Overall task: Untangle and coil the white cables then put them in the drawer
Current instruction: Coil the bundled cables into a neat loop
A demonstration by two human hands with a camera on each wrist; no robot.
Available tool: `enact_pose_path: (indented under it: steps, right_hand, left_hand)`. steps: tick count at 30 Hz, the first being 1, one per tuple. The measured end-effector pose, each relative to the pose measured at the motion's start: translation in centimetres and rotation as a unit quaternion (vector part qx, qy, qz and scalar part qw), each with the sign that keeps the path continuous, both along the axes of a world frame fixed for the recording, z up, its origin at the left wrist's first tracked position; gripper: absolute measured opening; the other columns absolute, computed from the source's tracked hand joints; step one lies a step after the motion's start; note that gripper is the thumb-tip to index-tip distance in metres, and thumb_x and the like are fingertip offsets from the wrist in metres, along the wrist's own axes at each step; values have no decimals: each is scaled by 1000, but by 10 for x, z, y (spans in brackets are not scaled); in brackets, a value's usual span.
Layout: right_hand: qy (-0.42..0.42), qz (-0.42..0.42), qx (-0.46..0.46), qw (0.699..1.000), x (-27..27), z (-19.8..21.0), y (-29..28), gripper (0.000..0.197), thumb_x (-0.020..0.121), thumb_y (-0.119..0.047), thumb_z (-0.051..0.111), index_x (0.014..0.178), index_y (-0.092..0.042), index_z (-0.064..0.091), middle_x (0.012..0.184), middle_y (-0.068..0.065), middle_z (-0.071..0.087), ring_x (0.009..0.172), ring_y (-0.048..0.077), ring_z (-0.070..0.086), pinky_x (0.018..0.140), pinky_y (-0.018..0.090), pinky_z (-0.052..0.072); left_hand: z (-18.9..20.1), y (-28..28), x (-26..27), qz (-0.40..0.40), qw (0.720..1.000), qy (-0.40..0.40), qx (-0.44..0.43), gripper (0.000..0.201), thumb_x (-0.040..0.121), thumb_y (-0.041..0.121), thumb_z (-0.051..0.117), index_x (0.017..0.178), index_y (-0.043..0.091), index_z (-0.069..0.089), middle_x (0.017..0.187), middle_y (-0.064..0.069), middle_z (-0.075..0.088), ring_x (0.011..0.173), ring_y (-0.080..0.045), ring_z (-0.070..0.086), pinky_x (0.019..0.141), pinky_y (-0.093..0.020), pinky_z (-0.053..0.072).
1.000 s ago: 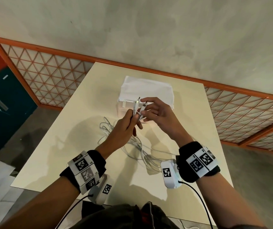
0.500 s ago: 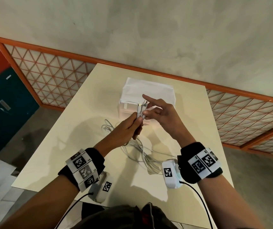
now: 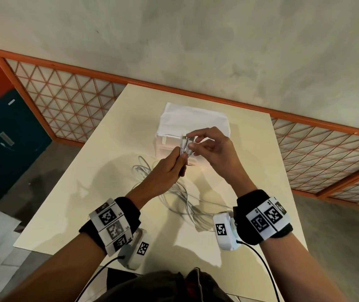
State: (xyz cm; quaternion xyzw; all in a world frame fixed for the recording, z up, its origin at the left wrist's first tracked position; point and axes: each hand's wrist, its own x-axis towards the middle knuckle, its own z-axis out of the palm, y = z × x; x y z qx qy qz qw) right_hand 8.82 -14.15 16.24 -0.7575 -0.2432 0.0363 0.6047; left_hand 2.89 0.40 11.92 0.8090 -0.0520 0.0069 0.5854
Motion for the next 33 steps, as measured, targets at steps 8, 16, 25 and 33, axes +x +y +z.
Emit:
enact_pose_path:
  steps: [8,16,25,33]
  right_hand:
    - [62,17,3,998,8,1,-9,11,85,-1,65,89,-10,62,84,3,66,73,11,64,69,19,51]
    - [57,53,-6,997,13,10,-21,14,82,2,66,86,-11,64,82,8,67,76,14,63,69,19,51]
    - [54,40,-10,998,19,20,-19,13,78,2,70,89,-5,70,82,3,73,73,11,68,67,19,53]
    - [55,11,-9,998,15,15,-14,9,81,-3,69,90,-5,69,84,15,67,68,14,65,68,21,55]
  left_hand:
    - [2,0,3,26,992,36,-121,28,103,26,31,80,14,41,74,-5,54,53,-12,46,52,-18,40]
    - [-4,1,6,42,985,69,-153,25,103,27,33,91,10,47,83,-6,63,67,-13,65,67,-33,53]
    - [1,-7,4,-45,995,46,-82,27,103,24,31,100,5,50,74,1,60,57,-13,51,56,-21,42]
    - [2,-5,7,-45,997,25,-58,25,103,24,32,98,4,47,66,2,53,54,-13,46,55,-22,41]
